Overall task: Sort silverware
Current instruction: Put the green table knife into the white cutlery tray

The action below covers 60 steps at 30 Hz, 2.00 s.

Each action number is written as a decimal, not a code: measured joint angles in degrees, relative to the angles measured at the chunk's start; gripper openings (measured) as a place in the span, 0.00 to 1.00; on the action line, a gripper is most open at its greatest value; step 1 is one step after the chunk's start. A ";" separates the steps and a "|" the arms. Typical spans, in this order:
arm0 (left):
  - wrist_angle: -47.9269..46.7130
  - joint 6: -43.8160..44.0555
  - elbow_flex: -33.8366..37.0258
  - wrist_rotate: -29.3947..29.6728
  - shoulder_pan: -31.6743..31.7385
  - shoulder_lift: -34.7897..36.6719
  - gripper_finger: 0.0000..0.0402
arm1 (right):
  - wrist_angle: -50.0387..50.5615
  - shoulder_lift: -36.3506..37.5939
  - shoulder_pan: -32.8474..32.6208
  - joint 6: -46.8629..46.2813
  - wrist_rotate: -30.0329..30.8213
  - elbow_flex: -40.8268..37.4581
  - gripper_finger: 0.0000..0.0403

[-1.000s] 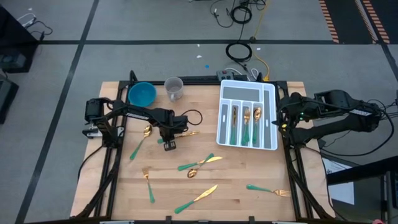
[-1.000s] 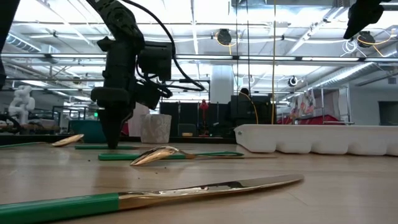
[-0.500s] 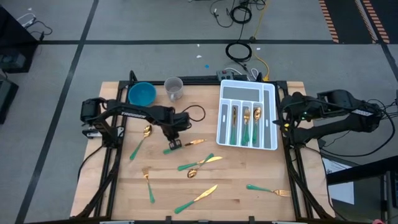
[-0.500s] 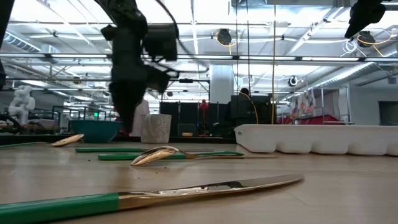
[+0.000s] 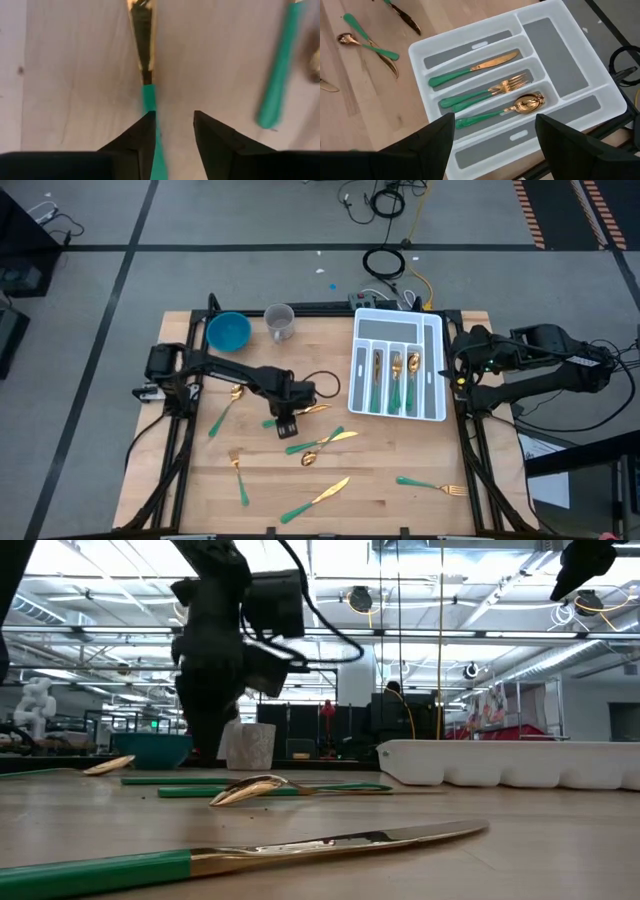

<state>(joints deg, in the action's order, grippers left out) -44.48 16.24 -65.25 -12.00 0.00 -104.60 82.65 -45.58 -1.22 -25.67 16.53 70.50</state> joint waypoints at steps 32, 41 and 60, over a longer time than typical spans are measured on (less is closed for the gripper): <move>1.52 -1.12 -1.39 7.86 0.36 -5.22 0.36 | -0.02 0.35 0.00 -0.68 -0.24 0.00 0.67; 1.47 -4.72 -1.80 4.60 0.98 -8.83 0.18 | -0.04 0.37 -0.02 -0.90 -0.31 0.00 0.67; -0.23 -3.52 -0.91 1.28 2.02 -1.85 0.00 | -0.09 1.57 -0.01 -0.52 -0.04 0.00 0.67</move>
<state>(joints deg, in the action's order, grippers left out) -44.71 12.72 -66.16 -10.72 2.01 -106.45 82.57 -44.01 -1.23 -26.20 16.49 70.50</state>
